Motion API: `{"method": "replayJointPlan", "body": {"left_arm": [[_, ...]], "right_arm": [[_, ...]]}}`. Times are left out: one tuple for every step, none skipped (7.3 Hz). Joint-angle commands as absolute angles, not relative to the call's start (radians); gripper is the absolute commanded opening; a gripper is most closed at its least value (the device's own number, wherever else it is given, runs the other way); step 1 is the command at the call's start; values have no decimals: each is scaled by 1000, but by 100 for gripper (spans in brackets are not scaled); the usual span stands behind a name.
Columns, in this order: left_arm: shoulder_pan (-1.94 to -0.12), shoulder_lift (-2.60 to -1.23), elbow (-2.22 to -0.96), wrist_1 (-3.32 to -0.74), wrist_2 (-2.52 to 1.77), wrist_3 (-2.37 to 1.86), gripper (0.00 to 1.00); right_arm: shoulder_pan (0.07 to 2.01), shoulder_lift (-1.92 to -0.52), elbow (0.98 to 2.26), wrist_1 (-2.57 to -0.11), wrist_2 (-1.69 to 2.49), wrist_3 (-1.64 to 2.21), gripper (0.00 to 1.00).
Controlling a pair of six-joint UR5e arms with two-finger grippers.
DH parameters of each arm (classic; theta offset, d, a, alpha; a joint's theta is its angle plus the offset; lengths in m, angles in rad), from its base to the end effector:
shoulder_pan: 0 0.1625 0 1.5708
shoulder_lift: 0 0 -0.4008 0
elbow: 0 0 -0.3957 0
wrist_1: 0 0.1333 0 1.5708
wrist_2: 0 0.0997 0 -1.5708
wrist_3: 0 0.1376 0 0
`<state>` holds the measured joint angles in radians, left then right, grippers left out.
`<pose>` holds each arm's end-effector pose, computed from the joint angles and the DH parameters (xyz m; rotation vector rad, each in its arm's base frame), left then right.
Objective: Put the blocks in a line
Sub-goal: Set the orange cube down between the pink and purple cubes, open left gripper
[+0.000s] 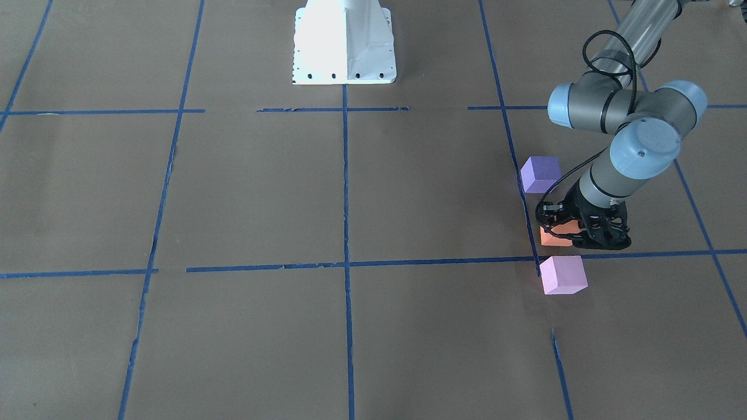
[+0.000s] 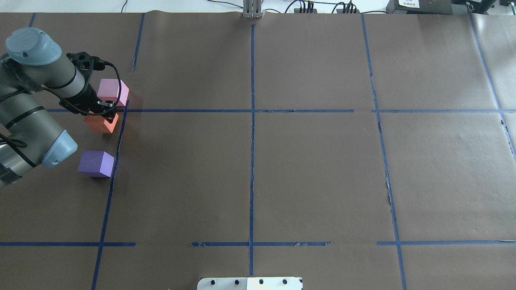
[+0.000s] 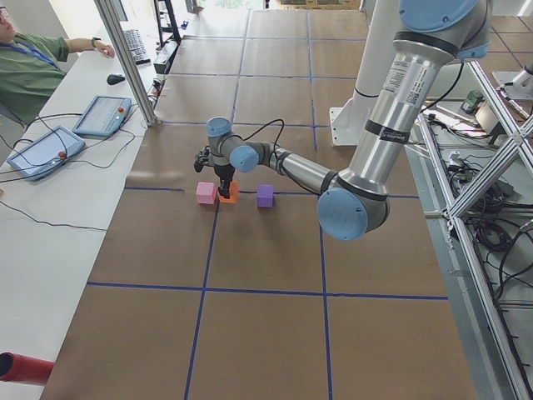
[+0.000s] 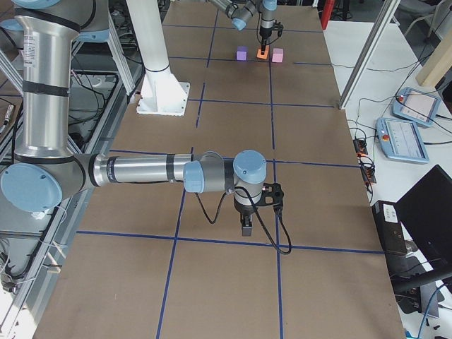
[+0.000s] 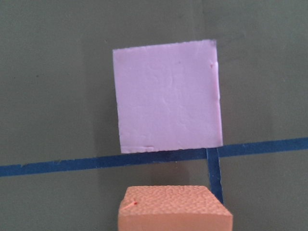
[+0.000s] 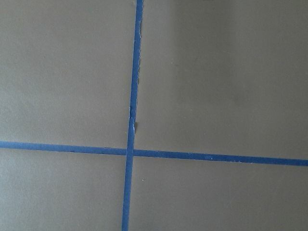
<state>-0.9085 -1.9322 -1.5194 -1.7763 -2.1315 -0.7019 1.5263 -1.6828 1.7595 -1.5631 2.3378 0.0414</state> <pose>0.3601 -0.5596 0.4689 0.0440 0.7415 0.1067 0.0174 -0.4587 0.6208 0.0472 -0.7693 -0.0353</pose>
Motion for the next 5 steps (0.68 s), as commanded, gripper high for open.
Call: {"method": "replayJointPlan", "body": {"left_arm": [[-905,-1936,-1517,-1778,-2178,-712,92],[-905,-1936,-1519,-1778,-2180,-715,100],[-905,-1930,-1523,-1776,-2178,-712,100],[-913,-1933,-1531,-1772,-2180,-709,100],[-960,-1933,-1552,-1758,-2198,-698,100]], "right_arm": [[1526,-1683,1759,-1563,2338,41,100],[1526,-1683,1759,-1563,2338,41,100],[1526,-1683,1761,-1563,2338,41,100],[1526,-1683,1761,-1563,2338,41,100],[1526,-1683,1759,-1563,2338,41,100]]}}
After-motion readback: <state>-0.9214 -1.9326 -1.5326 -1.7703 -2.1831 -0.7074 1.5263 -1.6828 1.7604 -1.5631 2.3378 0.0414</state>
